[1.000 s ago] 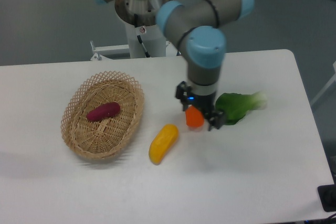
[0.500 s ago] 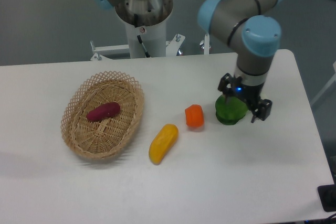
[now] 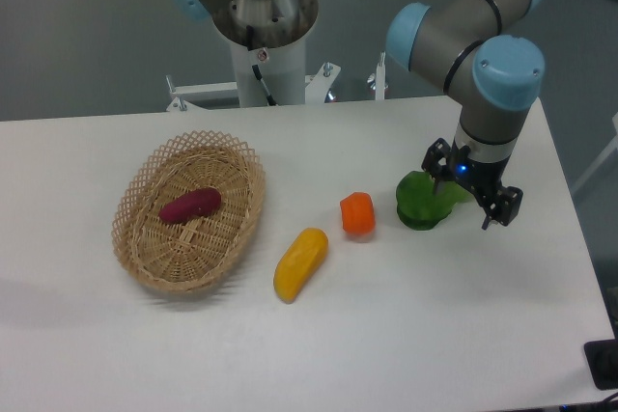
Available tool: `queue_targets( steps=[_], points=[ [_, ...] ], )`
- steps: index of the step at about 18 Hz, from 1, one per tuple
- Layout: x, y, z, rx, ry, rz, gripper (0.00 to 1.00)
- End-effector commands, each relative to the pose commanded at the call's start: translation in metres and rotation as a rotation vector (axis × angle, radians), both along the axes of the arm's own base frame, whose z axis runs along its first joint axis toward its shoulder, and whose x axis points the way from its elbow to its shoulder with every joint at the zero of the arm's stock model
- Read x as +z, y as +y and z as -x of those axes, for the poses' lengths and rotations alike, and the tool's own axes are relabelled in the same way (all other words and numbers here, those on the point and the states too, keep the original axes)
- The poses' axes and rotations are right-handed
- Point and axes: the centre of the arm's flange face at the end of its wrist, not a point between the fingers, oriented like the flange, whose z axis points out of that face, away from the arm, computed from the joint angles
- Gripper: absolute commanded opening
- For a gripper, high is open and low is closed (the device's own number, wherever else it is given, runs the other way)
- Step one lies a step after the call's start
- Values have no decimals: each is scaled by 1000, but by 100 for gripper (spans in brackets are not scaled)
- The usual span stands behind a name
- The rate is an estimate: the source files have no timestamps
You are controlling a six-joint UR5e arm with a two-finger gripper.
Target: Place the sweet potato in the basket
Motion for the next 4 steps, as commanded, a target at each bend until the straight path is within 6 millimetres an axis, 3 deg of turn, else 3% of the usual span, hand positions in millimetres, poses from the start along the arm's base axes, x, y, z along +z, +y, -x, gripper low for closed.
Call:
queue_targets(
  steps=[4],
  points=[
    [-1, 0, 0, 0, 1, -1, 100]
  ],
)
